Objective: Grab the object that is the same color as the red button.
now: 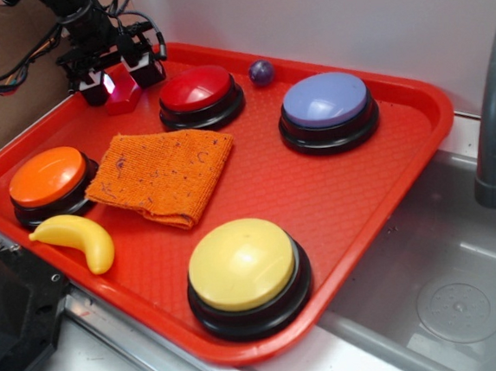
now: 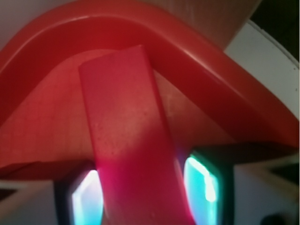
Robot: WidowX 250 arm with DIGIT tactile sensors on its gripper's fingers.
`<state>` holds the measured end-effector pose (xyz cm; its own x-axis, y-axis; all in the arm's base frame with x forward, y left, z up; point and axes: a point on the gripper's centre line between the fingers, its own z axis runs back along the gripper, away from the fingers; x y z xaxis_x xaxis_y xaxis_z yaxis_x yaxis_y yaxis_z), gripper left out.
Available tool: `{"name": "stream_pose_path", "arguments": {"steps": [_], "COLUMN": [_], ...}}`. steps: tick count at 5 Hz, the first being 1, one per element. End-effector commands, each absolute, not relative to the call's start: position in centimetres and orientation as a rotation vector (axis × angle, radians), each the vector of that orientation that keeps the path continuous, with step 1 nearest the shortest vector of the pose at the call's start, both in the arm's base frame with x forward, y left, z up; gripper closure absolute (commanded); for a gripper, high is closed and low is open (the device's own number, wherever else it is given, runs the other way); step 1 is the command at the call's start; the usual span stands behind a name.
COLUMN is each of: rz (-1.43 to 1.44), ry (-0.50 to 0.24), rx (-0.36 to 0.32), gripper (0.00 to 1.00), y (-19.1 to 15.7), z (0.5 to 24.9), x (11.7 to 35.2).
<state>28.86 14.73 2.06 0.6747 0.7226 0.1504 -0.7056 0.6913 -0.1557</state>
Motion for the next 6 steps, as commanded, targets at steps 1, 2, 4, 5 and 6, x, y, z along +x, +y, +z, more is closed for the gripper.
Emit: {"name": "stream_pose_path", "arguments": {"steps": [1,2,4,5,6], "rz": [0.816,0.778,0.608,0.487,0.334], "ry": [-0.162,-0.184,-0.153,-0.16,-0.173], "rx": [-0.071,-0.073,-0.137,-0.194,-0.213], "gripper": [1.0,1.0,1.0,1.0,1.0], "y": [13.9,12.5,6.0,2.5,-0.7], "z": [4.0,7.1,13.6,15.5,16.6], "x": [28.5,27.7,24.9,22.7,20.9]}}
